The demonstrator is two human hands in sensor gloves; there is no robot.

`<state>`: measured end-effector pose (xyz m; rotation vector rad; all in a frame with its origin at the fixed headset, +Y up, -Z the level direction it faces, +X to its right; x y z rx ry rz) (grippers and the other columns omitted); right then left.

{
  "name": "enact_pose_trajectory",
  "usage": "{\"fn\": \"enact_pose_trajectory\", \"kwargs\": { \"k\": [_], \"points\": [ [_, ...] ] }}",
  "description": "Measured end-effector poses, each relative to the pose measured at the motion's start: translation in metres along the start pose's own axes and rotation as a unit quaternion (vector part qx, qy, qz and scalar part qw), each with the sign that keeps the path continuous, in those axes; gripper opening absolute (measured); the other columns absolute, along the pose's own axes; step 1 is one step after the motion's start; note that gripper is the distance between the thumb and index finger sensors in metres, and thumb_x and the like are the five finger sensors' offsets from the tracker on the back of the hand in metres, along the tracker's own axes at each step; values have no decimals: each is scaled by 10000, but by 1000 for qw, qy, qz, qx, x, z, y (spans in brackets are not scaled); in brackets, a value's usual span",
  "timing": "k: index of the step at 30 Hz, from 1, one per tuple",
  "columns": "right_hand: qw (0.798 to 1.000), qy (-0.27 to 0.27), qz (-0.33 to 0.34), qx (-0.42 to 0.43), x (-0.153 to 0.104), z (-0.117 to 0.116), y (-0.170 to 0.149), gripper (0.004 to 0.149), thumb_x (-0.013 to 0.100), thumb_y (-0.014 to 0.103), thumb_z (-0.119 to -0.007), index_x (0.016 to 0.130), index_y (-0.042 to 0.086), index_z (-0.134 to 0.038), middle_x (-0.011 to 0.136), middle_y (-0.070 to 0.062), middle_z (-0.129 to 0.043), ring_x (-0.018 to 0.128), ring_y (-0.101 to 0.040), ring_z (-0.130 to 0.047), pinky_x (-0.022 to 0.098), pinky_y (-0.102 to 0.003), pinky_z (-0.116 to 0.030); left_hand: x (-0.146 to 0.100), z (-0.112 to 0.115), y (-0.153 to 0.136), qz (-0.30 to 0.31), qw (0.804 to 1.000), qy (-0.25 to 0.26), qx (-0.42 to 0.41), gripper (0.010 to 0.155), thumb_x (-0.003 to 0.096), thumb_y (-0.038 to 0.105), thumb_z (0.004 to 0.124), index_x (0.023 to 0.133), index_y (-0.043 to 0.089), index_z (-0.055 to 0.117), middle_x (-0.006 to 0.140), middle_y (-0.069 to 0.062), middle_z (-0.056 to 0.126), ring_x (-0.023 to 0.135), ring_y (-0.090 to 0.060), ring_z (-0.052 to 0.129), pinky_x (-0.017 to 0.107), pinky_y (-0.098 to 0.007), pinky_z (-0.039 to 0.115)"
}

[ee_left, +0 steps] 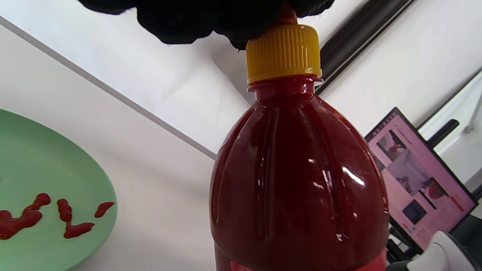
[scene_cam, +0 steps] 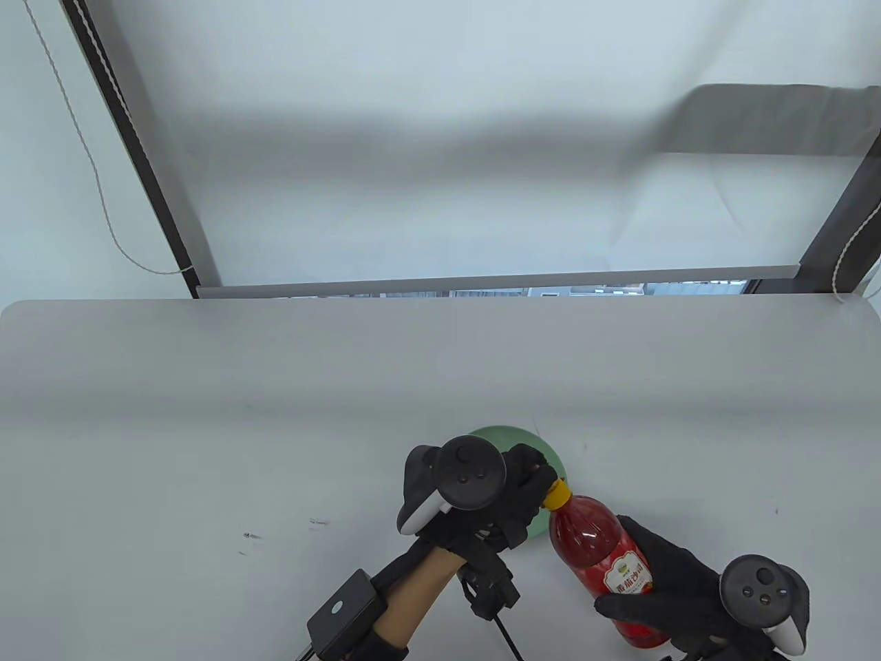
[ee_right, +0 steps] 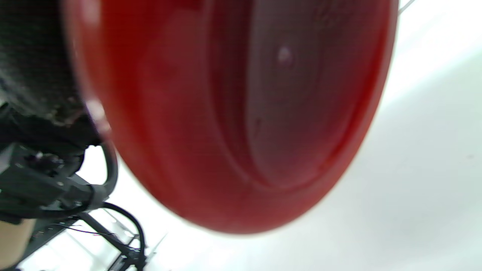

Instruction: Squeeze ketchup bottle to draw patterns on plate

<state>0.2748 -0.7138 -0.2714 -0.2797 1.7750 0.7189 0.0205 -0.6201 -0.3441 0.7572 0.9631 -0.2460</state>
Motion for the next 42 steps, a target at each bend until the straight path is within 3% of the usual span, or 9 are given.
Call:
{"fn": "enact_pose_trajectory", "kwargs": {
  "k": [3, 8, 11, 16, 23, 29, 36, 39, 42],
  "points": [
    [1000, -4, 4, -11, -1, 1, 2, 1005, 458, 720, -981, 1175, 137, -586, 1062, -198, -826, 856, -374, -891, 660, -560, -795, -1, -1, 0, 2, 1000, -6, -10, 490, 607, 362, 657, 941, 5, 697, 581, -42, 895, 572, -304, 895, 468, -567, 763],
    [999, -21, 0, -35, -1, 2, 2, 1007, 463, 721, -977, 1177, 132, -582, 1060, -203, -824, 850, -373, -894, 659, -560, -796, -3, -3, -9, -42, 999, 27, 10, 514, 614, 450, 667, 937, 54, 729, 587, -23, 927, 574, -317, 902, 467, -567, 753],
    [998, -24, 3, -66, -1, 1, 5, 1008, 462, 722, -977, 1175, 130, -582, 1061, -203, -823, 853, -375, -890, 661, -560, -794, -4, -5, -15, -68, 997, 37, 27, 577, 606, 549, 598, 886, 80, 785, 532, -21, 941, 538, -320, 914, 444, -569, 758],
    [997, -15, 3, -82, -1, -4, 6, 1005, 459, 719, -980, 1173, 129, -590, 1058, -204, -826, 848, -377, -894, 658, -563, -794, -2, -1, -19, -99, 992, 18, 73, 508, 612, 525, 610, 749, 102, 858, 364, 42, 920, 408, -271, 941, 368, -546, 790],
    [998, -8, 5, -57, -1, -3, 4, 1000, 459, 717, -982, 1173, 136, -590, 1059, -199, -830, 851, -375, -895, 659, -560, -796, -1, -3, -3, -13, 994, 34, 106, 458, 622, 429, 575, 735, 85, 855, 362, 7, 906, 443, -270, 932, 410, -562, 788],
    [1000, 21, 2, 22, -1, -5, -1, 998, 458, 713, -988, 1173, 136, -597, 1055, -199, -838, 849, -377, -893, 658, -557, -794, -4, -5, 6, 45, 994, 66, 74, 448, 620, 414, 566, 716, 87, 857, 353, -7, 895, 464, -266, 933, 435, -574, 792],
    [1000, -4, 9, -26, -1, -2, 3, 1007, 461, 721, -978, 1175, 128, -588, 1060, -203, -828, 849, -376, -893, 659, -561, -794, -4, -8, -1, -9, 995, 61, 77, 465, 618, 485, 610, 749, 108, 848, 389, 9, 927, 484, -271, 936, 447, -568, 779],
    [999, -9, 5, -37, -1, -3, 3, 1007, 463, 719, -978, 1176, 125, -586, 1060, -204, -826, 850, -379, -890, 659, -563, -792, -5, -9, -6, -42, 992, 77, 95, 529, 612, 532, 567, 778, 108, 837, 414, 1, 930, 486, -291, 927, 438, -575, 763],
    [998, -11, 2, -54, 0, -4, 3, 1008, 461, 718, -980, 1176, 127, -585, 1062, -204, -824, 851, -378, -890, 660, -563, -792, -4, -9, -10, -60, 991, 59, 105, 555, 605, 561, 547, 751, 117, 847, 384, 9, 924, 459, -285, 930, 420, -571, 768]
  ]
}}
Point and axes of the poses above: the tracker on the back of each hand, its own y axis roughly to the thumb side, its own x axis roughly from the wrist to the fingertips, z = x × y, the point moved 4 cm from there along x, roughly from the wrist to the fingertips
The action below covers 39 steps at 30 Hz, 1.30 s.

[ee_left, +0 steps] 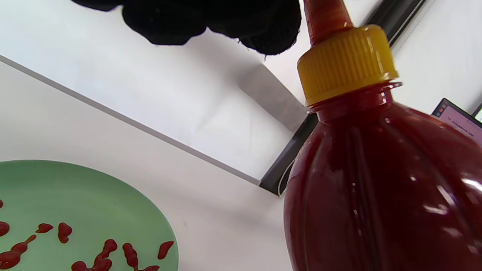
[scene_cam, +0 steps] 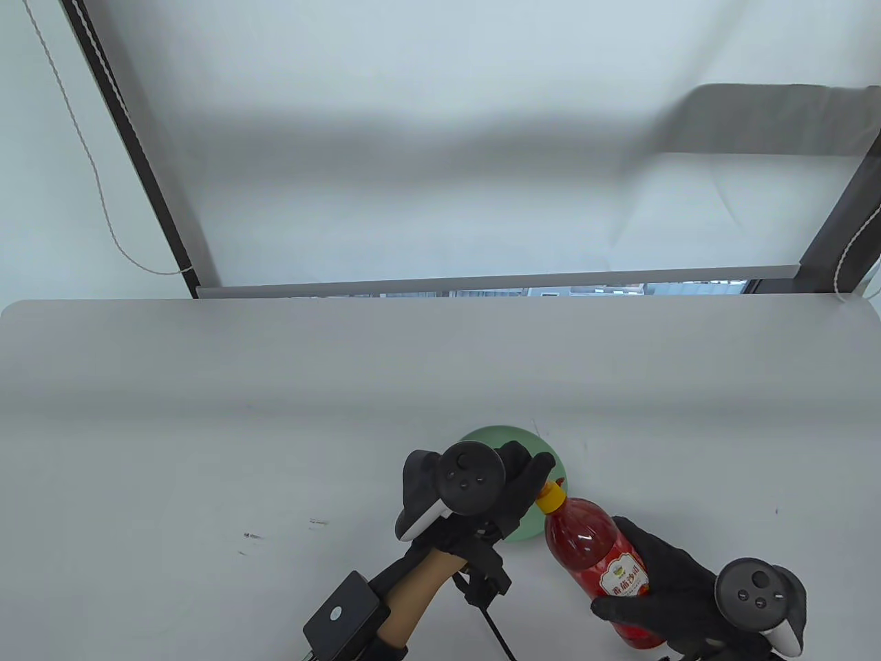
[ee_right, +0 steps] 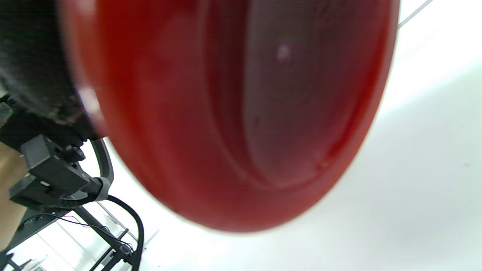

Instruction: Squeeze ketchup bottle to draw patterns on plate

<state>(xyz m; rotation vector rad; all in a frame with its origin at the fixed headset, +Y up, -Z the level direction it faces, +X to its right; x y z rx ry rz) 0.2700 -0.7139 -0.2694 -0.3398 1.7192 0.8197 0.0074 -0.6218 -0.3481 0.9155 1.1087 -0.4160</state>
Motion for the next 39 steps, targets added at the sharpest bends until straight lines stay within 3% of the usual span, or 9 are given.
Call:
{"fn": "enact_pose_trajectory", "kwargs": {
  "k": [6, 12, 21, 23, 26, 30, 34, 36, 39],
  "points": [
    [1000, 13, 0, -14, 1, -4, -3, 1007, 462, 718, -978, 1175, 125, -587, 1061, -207, -825, 850, -382, -891, 657, -566, -793, 4, 7, -1, 6, 998, -56, 31, 481, 621, 481, 585, 618, 107, 888, 274, 42, 906, 376, -247, 948, 373, -553, 803],
    [999, 32, 11, 7, 0, -4, -3, 1002, 479, 721, -963, 1177, 112, -581, 1057, -215, -831, 842, -380, -905, 649, -562, -806, 7, 12, -11, 33, 986, -80, -140, 478, 620, 432, 632, 610, 32, 895, 274, 11, 905, 389, -262, 946, 407, -579, 796],
    [999, 36, 22, 16, 1, 1, -1, 1012, 479, 723, -959, 1177, 96, -581, 1056, -225, -829, 843, -385, -899, 646, -565, -804, 2, 5, -5, 34, 990, -69, -119, 482, 621, 446, 630, 666, 37, 881, 325, 2, 927, 430, -274, 941, 434, -582, 774],
    [999, 32, 20, 12, 1, 3, -1, 1013, 474, 718, -967, 1176, 94, -588, 1052, -228, -832, 835, -389, -901, 644, -569, -803, -3, 3, -4, 26, 995, -53, -79, 486, 621, 468, 612, 731, 71, 869, 394, -24, 956, 481, -309, 933, 456, -596, 746],
    [999, 29, 17, 2, 0, 4, -3, 1013, 467, 724, -969, 1171, 99, -597, 1044, -222, -842, 830, -385, -906, 634, -565, -814, -16, 3, -15, -7, 997, -73, 31, 679, 578, 598, 521, 924, 77, 786, 643, -84, 980, 657, -380, 900, 533, -624, 708],
    [1000, -2, 6, 25, -1, 13, -6, 1015, 468, 726, -967, 1170, 94, -595, 1042, -223, -841, 828, -382, -907, 631, -565, -815, -42, -13, -60, -85, 988, -64, 113, 743, 580, 606, 497, 1071, 73, 660, 950, -201, 875, 868, -483, 785, 634, -690, 616],
    [996, -56, 1, 73, -3, 27, -8, 1041, 485, 709, -960, 1186, 64, -539, 1067, -244, -793, 856, -402, -869, 641, -577, -804, -71, -21, -111, -189, 966, -89, 152, 769, 597, 589, 469, 1190, 102, 428, 1236, -322, 467, 1065, -580, 502, 713, -753, 432],
    [992, -97, -9, 83, -5, 39, -9, 1060, 502, 692, -950, 1198, 42, -485, 1087, -260, -745, 872, -418, -837, 647, -585, -801, -88, -21, -139, -229, 945, -116, 202, 806, 593, 608, 444, 1209, 116, 273, 1268, -327, 248, 1115, -600, 323, 727, -774, 339],
    [986, -142, -21, 88, -1, 57, -14, 1081, 523, 675, -938, 1211, 25, -417, 1114, -277, -684, 908, -435, -796, 675, -603, -788, -100, -24, -163, -236, 937, -106, 236, 837, 587, 624, 431, 1194, 123, 148, 1246, -308, 83, 1110, -591, 145, 714, -786, 240]
  ]
}}
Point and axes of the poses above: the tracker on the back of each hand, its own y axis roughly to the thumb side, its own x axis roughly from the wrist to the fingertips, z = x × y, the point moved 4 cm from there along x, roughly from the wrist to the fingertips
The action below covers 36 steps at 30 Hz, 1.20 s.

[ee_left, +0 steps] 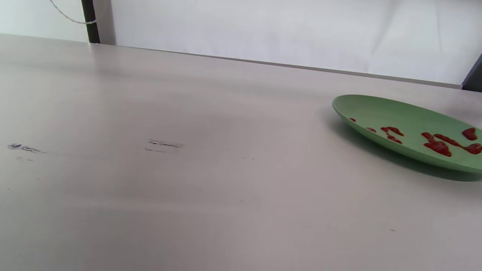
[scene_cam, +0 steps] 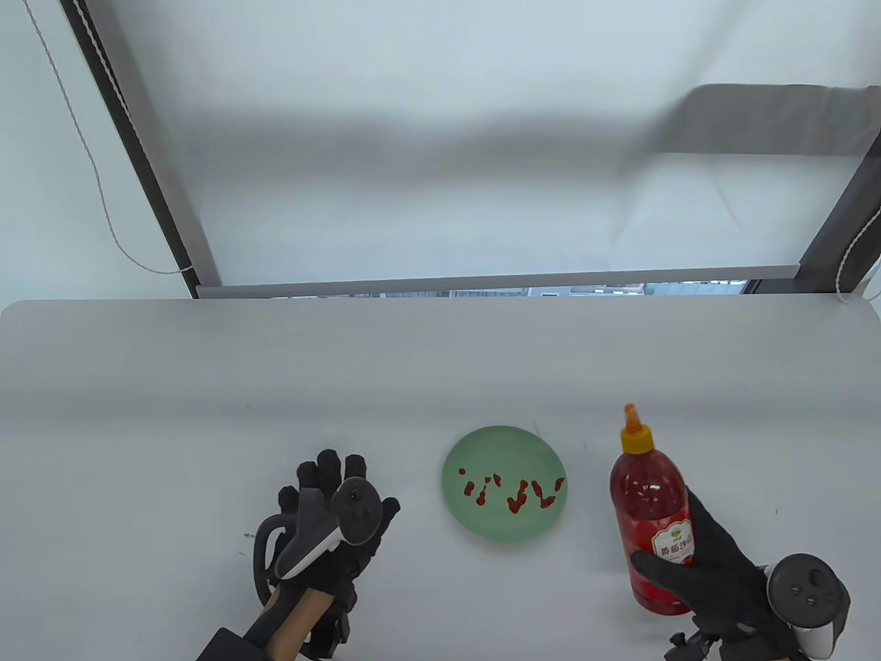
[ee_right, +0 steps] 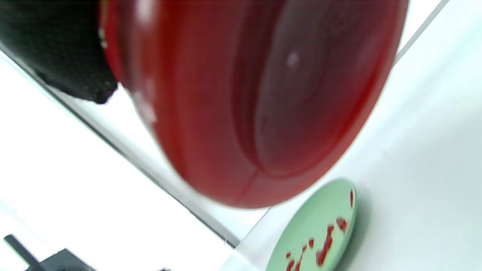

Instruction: Squeeze ketchup bottle to draw patterns on plate

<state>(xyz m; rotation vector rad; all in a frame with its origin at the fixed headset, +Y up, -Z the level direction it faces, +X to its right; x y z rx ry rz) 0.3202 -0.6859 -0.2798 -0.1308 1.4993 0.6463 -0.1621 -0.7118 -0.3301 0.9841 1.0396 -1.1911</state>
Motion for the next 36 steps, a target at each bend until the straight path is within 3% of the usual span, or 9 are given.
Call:
{"fn": "enact_pose_trajectory", "kwargs": {
  "k": [4, 7, 11, 16, 22, 36],
  "points": [
    [999, -41, -31, 5, 25, 14, -9, 1102, 541, 638, -943, 1214, 4, -344, 1141, -298, -612, 953, -464, -743, 731, -637, -742, 3, 12, -15, -6, 1000, 0, 6, 853, 576, 635, 429, 1176, 141, 78, 1221, -281, -20, 1067, -557, -18, 692, -779, 122],
    [995, -79, -53, -12, 60, 21, -21, 1109, 548, 620, -942, 1205, -2, -301, 1149, -302, -568, 980, -474, -709, 764, -666, -682, 5, 18, -20, -10, 1000, -14, 22, 865, 568, 651, 411, 1165, 149, 36, 1201, -265, -76, 1035, -540, -101, 671, -774, 73],
    [987, -138, -78, -18, 108, 25, -50, 1107, 551, 603, -943, 1184, 27, -241, 1165, -285, -502, 1015, -475, -673, 779, -716, -594, 5, 20, -26, -14, 1000, -21, 8, 869, 564, 654, 409, 1162, 150, 31, 1196, -254, -93, 1027, -528, -117, 662, -770, 52],
    [980, -168, -105, -21, 140, 20, -99, 1101, 552, 566, -967, 1177, 64, -211, 1175, -270, -470, 1046, -484, -648, 788, -728, -538, 2, 19, -34, -19, 1000, -14, -7, 866, 566, 644, 420, 1168, 138, 56, 1200, -258, -77, 1032, -527, -108, 663, -768, 52],
    [980, -137, -141, -40, 152, 8, -135, 1084, 534, 528, -1008, 1174, 114, -237, 1181, -252, -480, 1060, -493, -661, 784, -726, -526, 3, 16, -35, -12, 1000, -8, 0, 860, 571, 636, 428, 1170, 135, 69, 1202, -258, -68, 1041, -523, -80, 664, -768, 57],
    [982, -82, -153, -80, 149, -7, -149, 1083, 521, 493, -1038, 1163, 125, -246, 1183, -245, -481, 1081, -493, -673, 785, -717, -520, 3, 13, -37, -5, 1000, -1, -2, 865, 572, 637, 425, 1168, 126, 62, 1205, -265, -59, 1039, -533, -75, 657, -769, 54]
  ]
}}
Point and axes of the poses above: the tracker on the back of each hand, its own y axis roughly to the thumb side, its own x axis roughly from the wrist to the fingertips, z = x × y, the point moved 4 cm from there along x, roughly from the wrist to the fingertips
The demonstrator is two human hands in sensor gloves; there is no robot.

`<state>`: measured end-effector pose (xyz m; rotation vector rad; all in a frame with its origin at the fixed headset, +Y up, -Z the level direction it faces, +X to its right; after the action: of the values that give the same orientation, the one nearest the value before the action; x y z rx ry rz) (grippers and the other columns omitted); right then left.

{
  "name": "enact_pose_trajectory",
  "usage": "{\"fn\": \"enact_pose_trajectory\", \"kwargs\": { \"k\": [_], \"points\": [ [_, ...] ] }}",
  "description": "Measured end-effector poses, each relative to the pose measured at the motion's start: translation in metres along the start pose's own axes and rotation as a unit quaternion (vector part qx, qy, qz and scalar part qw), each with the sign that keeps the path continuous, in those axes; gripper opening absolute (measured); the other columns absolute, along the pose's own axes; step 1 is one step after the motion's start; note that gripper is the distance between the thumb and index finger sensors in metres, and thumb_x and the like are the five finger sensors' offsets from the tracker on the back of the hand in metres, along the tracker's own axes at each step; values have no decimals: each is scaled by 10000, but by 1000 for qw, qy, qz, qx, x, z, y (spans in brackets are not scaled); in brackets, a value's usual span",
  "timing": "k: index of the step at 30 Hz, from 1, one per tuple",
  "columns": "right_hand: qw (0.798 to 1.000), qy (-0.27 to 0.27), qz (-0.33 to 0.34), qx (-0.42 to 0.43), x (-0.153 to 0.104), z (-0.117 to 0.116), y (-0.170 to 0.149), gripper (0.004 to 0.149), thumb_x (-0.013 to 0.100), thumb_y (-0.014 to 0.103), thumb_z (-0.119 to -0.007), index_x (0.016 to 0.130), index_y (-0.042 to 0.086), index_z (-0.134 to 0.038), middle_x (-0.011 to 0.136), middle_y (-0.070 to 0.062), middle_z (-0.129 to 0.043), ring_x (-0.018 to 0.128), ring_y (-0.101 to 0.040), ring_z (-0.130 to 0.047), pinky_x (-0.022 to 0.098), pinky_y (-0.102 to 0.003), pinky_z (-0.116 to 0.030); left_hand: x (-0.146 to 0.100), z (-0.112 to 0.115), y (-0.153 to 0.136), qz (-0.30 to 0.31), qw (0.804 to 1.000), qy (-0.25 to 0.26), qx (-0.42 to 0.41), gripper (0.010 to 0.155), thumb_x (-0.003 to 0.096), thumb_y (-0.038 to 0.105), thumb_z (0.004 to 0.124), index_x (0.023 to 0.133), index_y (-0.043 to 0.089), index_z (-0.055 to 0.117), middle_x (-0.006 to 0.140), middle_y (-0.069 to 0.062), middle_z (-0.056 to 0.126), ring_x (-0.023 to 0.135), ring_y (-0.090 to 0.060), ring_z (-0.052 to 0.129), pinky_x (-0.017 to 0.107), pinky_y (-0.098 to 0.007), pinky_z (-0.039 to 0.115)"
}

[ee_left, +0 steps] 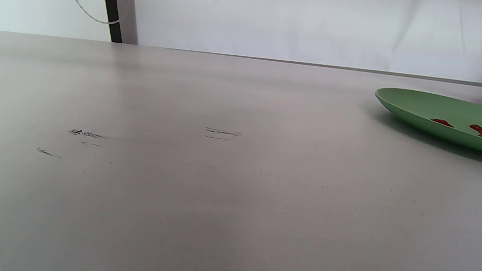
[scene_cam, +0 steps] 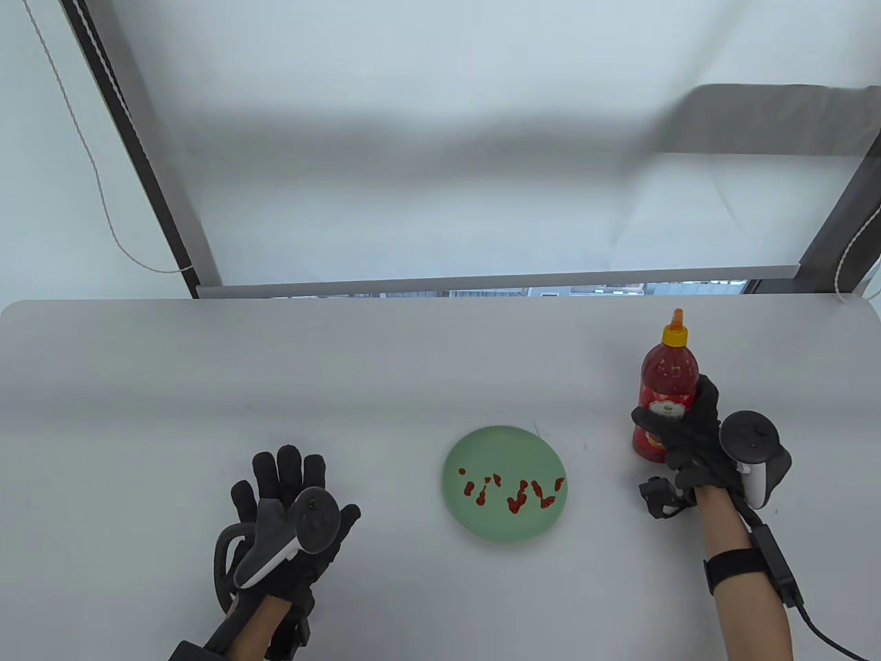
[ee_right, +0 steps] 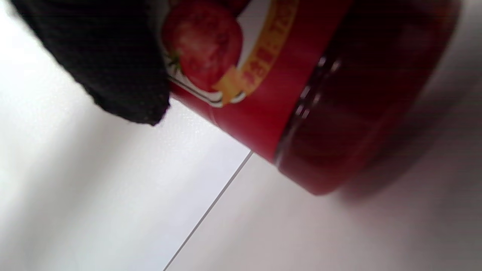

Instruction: Squeeze ketchup bottle to draw patterns on plate

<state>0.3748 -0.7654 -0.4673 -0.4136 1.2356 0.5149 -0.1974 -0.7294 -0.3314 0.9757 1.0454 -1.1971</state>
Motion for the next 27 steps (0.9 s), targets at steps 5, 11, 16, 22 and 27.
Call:
{"fn": "enact_pose_trajectory", "kwargs": {
  "k": [5, 11, 16, 22, 27],
  "points": [
    [1000, 20, -16, -17, -3, 3, -1, 1102, 535, 516, -1014, 1168, 108, -210, 1198, -242, -464, 1100, -482, -678, 782, -695, -558, -1, -3, 0, 3, 1000, 14, -1, 865, 573, 637, 424, 1168, 121, 64, 1206, -269, -55, 1038, -535, -73, 656, -769, 56],
    [995, 31, -62, -73, -14, 17, 1, 1088, 542, 545, -984, 1202, 110, -237, 1230, -247, -506, 1112, -506, -658, 755, -757, -567, -3, -6, 1, 6, 1000, 24, -1, 864, 574, 636, 422, 1169, 119, 69, 1206, -271, -50, 1039, -538, -68, 655, -770, 60],
    [991, 24, -43, -121, -29, 21, 2, 1085, 520, 552, -1000, 1204, 131, -270, 1233, -224, -542, 1113, -485, -665, 761, -753, -552, -6, -7, 3, 9, 999, 31, 3, 862, 576, 638, 420, 1170, 118, 75, 1207, -277, -40, 1041, -547, -51, 654, -771, 71],
    [974, 15, -31, -224, -46, 27, 19, 1051, 580, 607, -881, 1217, 47, -260, 1233, -316, -479, 1106, -557, -595, 761, -748, -532, -8, -8, 2, 5, 999, 41, 1, 859, 576, 638, 423, 1172, 121, 83, 1209, -280, -31, 1046, -550, -39, 655, -773, 80],
    [954, 9, -27, -299, -90, 45, 54, 1011, 650, 678, -726, 1229, -11, -265, 1241, -408, -350, 1101, -637, -487, 762, -755, -484, -8, -8, 0, 4, 999, 41, -6, 857, 577, 633, 429, 1174, 117, 94, 1213, -281, -20, 1051, -552, -29, 657, -774, 79]
  ]
}}
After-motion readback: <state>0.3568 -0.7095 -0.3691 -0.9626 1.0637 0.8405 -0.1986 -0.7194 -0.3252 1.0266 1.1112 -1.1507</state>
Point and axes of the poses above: the tracker on the back of each hand, its own y axis roughly to the thumb side, its own x axis roughly from the wrist to the fingertips, z = x × y, the point moved 4 cm from there along x, roughly from the wrist to the fingertips
